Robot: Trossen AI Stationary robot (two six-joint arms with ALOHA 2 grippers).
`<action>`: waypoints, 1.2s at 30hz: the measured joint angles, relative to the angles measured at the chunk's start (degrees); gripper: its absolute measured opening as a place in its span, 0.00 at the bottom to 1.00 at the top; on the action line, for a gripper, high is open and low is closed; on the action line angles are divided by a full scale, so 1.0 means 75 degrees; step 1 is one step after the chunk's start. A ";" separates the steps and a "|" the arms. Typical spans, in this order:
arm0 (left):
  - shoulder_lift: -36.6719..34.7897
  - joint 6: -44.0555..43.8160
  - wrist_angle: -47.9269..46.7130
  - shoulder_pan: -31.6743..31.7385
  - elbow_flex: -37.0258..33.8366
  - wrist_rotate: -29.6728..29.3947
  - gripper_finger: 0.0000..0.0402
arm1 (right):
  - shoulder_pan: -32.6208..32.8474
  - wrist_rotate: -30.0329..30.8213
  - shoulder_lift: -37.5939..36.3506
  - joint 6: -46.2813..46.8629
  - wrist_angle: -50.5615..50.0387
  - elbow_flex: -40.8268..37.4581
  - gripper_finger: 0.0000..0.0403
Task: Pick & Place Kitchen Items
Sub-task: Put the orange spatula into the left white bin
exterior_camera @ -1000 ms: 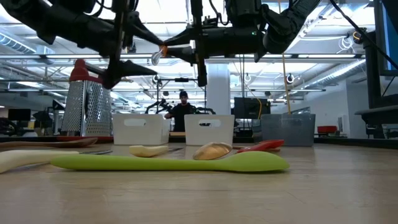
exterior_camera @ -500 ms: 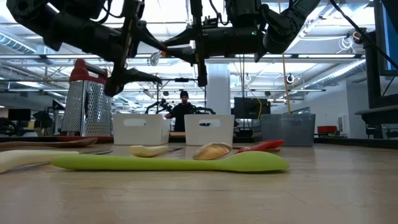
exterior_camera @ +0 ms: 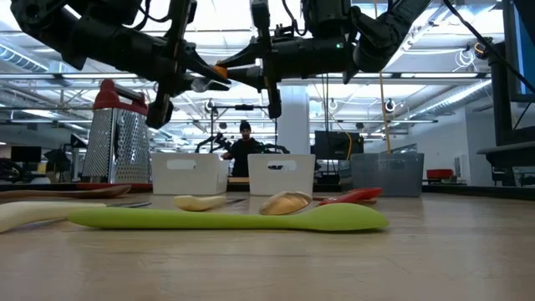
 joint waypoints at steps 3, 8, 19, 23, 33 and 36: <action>0.0000 -0.0020 -0.0064 0.0000 0.0000 0.0097 0.01 | 0.0000 -0.0065 0.0000 -0.0115 -0.0048 0.0000 0.11; 0.0000 -0.0026 -0.0080 0.0000 0.0000 0.0142 0.01 | 0.0003 -0.0103 0.0000 -0.0173 -0.0071 0.0000 0.18; -0.0012 -0.0079 -0.0321 0.0020 -0.0009 0.0025 0.00 | 0.0030 -0.0611 -0.0003 -0.0229 -0.0580 0.0003 0.39; -0.0079 -0.0082 -0.0626 0.0020 -0.0009 -0.0077 0.00 | 0.0012 -0.0592 -0.0003 -0.0226 -0.0955 0.0003 0.43; -0.0354 -0.0217 -0.1498 0.0038 -0.0006 -0.0126 0.00 | -0.0057 -0.1208 -0.0003 -0.0222 -0.1001 0.0003 0.43; -0.0509 -0.0265 -0.1742 0.0122 -0.0012 -0.0066 0.00 | -0.0064 -0.1330 -0.0003 -0.0173 -0.1004 0.0003 0.43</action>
